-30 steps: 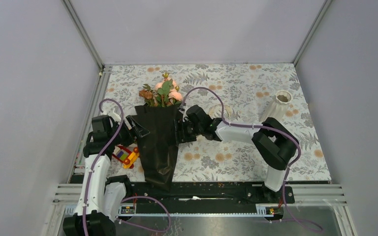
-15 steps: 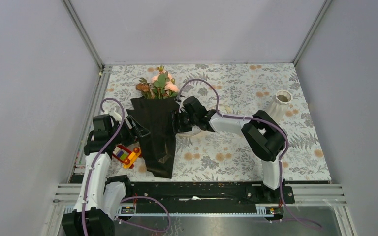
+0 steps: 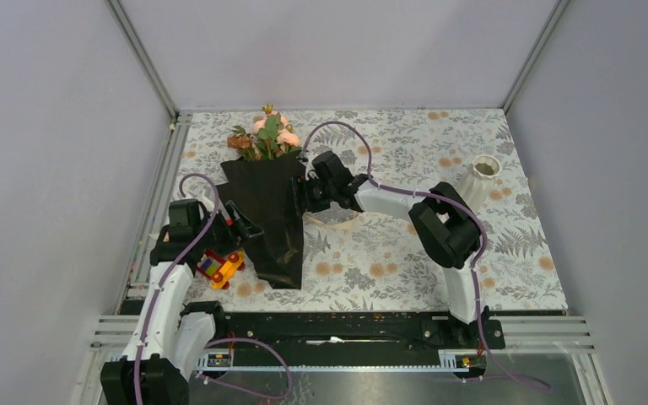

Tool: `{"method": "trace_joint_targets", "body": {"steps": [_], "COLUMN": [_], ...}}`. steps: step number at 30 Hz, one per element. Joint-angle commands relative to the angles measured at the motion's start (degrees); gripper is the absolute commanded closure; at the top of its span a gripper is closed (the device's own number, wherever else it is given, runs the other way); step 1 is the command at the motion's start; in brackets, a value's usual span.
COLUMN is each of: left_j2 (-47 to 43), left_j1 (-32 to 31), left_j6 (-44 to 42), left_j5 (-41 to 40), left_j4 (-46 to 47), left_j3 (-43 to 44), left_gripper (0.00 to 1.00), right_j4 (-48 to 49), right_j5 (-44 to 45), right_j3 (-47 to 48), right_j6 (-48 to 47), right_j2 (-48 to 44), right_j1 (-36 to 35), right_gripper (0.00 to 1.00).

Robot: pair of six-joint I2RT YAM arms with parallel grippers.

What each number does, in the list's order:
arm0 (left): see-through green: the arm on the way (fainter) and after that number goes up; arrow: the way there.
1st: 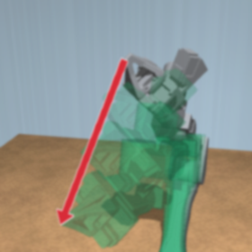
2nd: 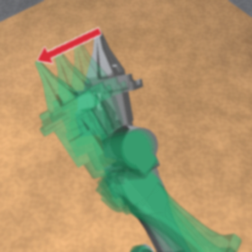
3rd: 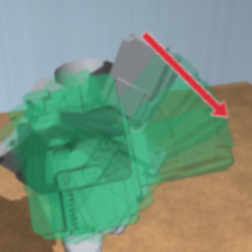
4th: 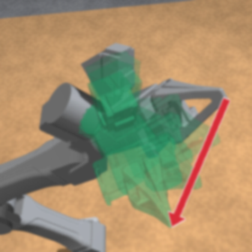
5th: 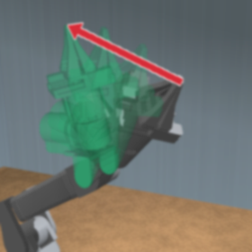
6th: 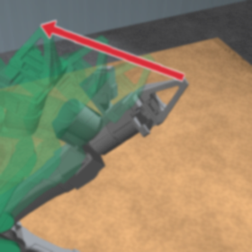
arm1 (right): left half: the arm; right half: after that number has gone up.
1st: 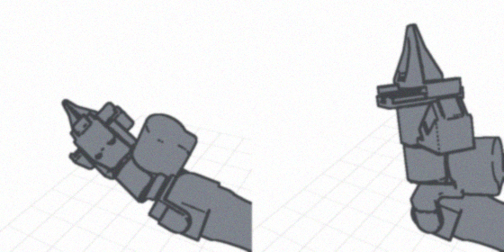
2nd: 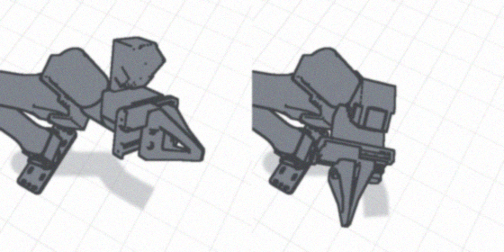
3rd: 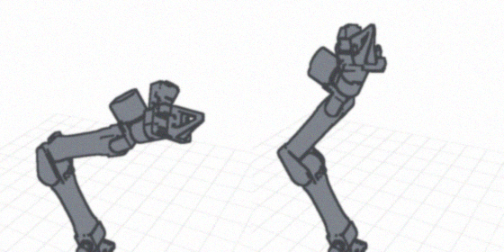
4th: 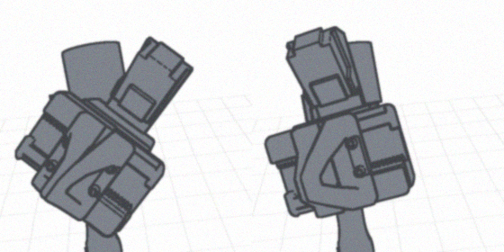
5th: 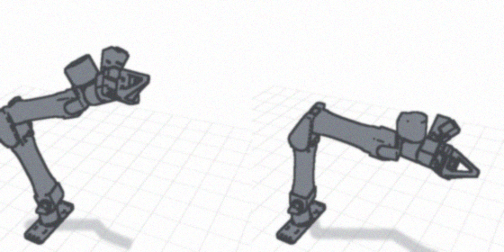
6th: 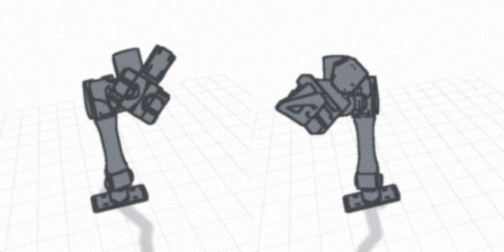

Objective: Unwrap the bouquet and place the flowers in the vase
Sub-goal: Unfold the wrapping paper at the center of the board.

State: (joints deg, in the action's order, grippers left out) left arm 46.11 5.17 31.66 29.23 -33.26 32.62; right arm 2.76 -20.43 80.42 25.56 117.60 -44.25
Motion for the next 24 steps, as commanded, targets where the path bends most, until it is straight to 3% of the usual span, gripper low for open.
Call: {"method": "trace_joint_targets", "body": {"steps": [1, 9, 17, 24], "left_j2": [-0.66, -3.74, -7.87, -7.95], "left_j1": [-4.04, -9.10, -10.44, -11.93], "left_j6": [4.30, 9.03, 11.43, 10.26], "left_j5": [-5.31, -8.65, -6.72, -2.54], "left_j4": [2.00, 2.92, 2.98, 4.08], "left_j3": [-1.33, -3.49, -6.57, -7.16], "left_gripper": [0.22, 0.16, 0.12, 0.26], "right_j4": [-2.17, -5.07, -5.00, -4.88], "right_j5": [3.23, 5.89, 6.66, 7.59], "right_j3": [1.39, -2.49, -7.55, -10.74], "right_j6": [-4.66, -6.80, -5.82, -5.32], "right_j2": [-4.42, -12.52, -18.95, -22.97], "right_j1": [0.64, 1.52, 1.79, 1.75], "right_gripper": [0.21, 0.09, 0.13, 0.18]}}
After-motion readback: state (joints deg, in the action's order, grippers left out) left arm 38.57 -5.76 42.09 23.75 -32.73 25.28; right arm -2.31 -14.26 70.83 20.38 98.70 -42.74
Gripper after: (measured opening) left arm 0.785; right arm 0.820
